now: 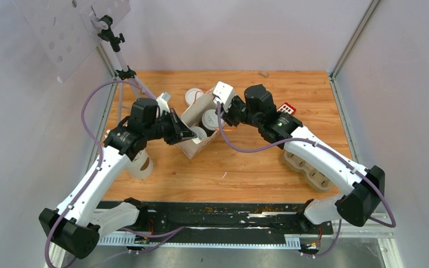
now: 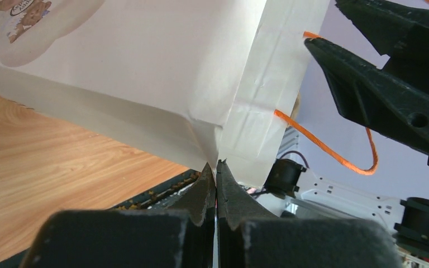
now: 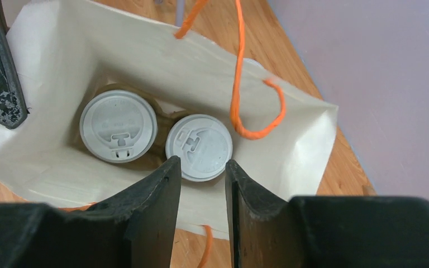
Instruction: Pack the takeout coffee
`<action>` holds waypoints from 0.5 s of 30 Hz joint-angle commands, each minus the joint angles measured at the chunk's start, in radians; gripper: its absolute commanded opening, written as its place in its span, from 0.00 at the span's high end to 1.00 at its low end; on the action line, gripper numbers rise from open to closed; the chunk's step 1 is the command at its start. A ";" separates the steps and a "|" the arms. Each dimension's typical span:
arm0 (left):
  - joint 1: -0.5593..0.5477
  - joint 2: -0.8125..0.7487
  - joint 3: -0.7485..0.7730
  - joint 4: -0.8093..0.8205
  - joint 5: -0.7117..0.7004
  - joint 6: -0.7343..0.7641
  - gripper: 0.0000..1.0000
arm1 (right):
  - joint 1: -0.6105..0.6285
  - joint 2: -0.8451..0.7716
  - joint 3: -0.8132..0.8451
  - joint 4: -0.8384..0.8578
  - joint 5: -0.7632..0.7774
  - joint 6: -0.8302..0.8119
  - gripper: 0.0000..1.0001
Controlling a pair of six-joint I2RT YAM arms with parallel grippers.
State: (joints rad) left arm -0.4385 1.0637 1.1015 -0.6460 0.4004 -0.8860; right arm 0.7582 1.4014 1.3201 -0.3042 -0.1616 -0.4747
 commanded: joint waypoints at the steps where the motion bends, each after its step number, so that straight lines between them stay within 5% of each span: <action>1: -0.002 -0.063 -0.015 0.041 0.033 -0.087 1.00 | -0.002 -0.057 0.064 -0.061 0.020 0.055 0.64; 15: -0.002 -0.131 -0.059 0.008 0.007 -0.167 1.00 | -0.003 -0.107 0.105 -0.081 0.150 0.163 0.62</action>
State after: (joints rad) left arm -0.4389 0.9611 1.0512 -0.6476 0.4149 -1.0340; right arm 0.7578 1.3289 1.3792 -0.3801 -0.0891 -0.3660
